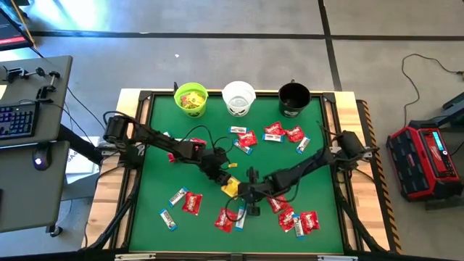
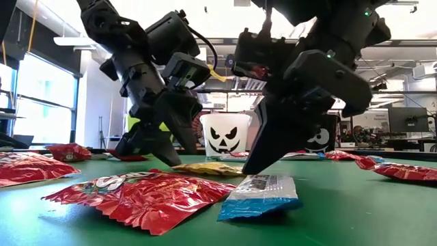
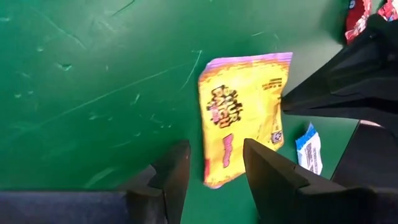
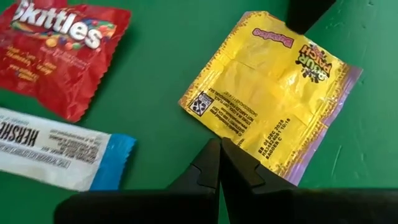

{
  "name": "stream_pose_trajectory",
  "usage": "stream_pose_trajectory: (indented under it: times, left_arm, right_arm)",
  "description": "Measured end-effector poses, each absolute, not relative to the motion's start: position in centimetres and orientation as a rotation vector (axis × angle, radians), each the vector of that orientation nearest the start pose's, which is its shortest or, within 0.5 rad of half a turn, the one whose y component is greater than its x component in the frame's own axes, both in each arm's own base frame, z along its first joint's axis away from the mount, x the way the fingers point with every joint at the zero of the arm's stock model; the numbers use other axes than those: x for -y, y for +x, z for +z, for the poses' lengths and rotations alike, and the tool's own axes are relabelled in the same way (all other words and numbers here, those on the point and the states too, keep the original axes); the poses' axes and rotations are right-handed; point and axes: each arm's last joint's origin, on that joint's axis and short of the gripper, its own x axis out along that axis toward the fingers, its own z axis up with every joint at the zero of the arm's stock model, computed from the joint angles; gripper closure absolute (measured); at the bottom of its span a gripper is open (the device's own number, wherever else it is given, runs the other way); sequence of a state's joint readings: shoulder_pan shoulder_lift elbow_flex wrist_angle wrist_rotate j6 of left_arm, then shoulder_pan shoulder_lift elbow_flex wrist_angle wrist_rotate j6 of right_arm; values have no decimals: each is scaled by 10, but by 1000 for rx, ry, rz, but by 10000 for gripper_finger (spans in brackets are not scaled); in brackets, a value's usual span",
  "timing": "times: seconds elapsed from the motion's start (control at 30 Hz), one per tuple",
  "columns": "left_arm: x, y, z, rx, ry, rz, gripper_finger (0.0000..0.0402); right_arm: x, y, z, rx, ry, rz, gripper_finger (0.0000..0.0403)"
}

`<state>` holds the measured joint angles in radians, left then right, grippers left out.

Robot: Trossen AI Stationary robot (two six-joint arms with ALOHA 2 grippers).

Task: Sort candy by brand, put in halloween buckets
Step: Put the yellow candy into the green bucket

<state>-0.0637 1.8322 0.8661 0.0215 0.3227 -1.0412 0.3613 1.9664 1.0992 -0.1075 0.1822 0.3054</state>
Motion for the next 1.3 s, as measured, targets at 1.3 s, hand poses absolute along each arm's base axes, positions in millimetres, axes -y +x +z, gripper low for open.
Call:
stream_pose_trajectory:
  times: [1.3]
  left_arm:
    - [26,336,123,-998,-969,-59,395]
  right_arm:
    - [-126,365,109,-911,34,-16,403]
